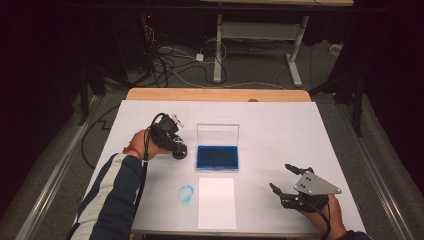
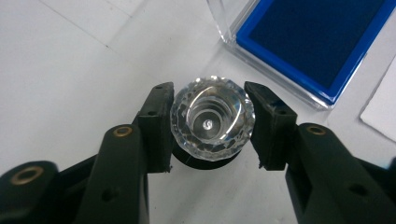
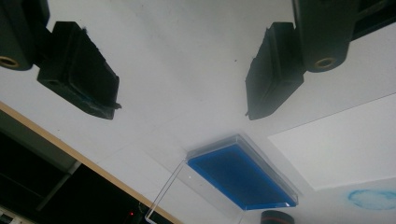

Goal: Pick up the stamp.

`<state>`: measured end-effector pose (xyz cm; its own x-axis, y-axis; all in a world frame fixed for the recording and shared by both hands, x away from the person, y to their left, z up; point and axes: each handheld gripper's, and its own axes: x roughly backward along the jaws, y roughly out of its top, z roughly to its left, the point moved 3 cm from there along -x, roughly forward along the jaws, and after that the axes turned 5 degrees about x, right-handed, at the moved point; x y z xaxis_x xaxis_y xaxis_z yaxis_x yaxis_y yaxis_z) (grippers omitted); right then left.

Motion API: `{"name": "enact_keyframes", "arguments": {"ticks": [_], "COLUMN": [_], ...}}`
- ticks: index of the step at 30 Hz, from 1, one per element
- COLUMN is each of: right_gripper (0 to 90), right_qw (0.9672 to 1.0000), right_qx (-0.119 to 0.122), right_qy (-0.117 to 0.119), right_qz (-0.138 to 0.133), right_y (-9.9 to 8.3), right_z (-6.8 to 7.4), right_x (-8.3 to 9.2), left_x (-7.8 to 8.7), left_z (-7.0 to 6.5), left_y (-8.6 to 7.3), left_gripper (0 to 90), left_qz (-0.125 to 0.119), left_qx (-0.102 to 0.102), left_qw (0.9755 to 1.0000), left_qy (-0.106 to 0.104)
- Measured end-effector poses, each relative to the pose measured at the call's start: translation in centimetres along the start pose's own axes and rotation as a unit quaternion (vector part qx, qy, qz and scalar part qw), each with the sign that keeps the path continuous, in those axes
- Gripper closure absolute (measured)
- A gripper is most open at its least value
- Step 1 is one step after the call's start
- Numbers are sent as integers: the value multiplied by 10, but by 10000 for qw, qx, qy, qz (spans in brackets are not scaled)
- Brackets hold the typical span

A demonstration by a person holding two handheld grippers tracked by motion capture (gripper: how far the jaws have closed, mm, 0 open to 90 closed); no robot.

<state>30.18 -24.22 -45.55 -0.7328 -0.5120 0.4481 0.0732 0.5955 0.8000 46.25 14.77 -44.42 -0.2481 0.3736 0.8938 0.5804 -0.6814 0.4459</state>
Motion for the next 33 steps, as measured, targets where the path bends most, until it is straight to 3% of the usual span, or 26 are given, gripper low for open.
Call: {"name": "enact_keyframes", "arguments": {"ticks": [8,21,22,26,33], "right_gripper": [263,272,272,272,272], "right_qw": [10000,10000,10000,10000,9999], "right_qx": [-7,-20,-22,-34,-34], "right_qy": [40,55,54,62,96], "right_qz": [21,23,15,-23,-78], "right_y": [0,0,0,1,3], "right_z": [1,1,0,-1,-1], "right_x": [-1,-1,-1,-2,-6], "left_x": [-1,-1,1,6,17], "left_z": [-3,-10,-12,-15,-25], "left_y": [2,4,4,2,-6], "left_gripper": [535,546,546,546,546], "left_qz": [137,128,27,-159,-549], "left_qx": [-147,-372,-341,-316,-381], "left_qw": [9996,9984,9991,9987,9973], "left_qy": [190,407,260,359,297]}}
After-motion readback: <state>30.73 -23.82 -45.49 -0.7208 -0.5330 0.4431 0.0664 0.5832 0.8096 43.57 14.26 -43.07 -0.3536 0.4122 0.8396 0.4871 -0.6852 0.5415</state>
